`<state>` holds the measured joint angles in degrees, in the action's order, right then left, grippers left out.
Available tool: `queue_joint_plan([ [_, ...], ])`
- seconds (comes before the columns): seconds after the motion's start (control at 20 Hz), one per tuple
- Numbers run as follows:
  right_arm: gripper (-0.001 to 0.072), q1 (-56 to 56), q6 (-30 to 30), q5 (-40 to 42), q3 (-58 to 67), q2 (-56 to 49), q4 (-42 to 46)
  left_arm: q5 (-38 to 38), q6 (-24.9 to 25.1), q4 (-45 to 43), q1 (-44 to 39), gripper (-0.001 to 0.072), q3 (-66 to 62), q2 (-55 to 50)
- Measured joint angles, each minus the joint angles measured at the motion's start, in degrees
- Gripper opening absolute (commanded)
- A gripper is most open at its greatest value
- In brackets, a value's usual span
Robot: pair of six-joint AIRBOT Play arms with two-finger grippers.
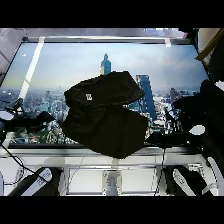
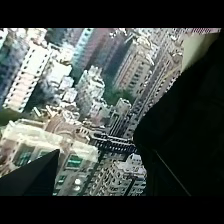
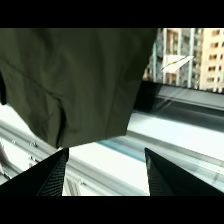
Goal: Fold the clothes and pants, and hang the long-sleeved shirts on hangers.
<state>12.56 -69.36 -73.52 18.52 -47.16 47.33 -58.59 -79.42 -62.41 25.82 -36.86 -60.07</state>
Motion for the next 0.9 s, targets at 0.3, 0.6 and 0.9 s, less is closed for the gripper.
queue_joint_plan([
  [0.3, 0.054, -5.64, -2.16, 6.34, -3.52, -0.85, -1.9, -0.96, 3.06, 1.31, -5.31, 0.0621, 0.02, -1.62],
  [0.6, 0.054, -12.74, -2.97, 11.87, -4.42, -5.51, -6.19, 0.48, 3.63, 1.64, -12.09, 0.038, 0.02, -2.93],
  [0.9, 0.0461, -15.63, -3.06, 15.87, -4.5, -7.34, -8.7, 0.0, 3.61, 1.62, -13.53, 0.0028, 0.0, -3.23],
])
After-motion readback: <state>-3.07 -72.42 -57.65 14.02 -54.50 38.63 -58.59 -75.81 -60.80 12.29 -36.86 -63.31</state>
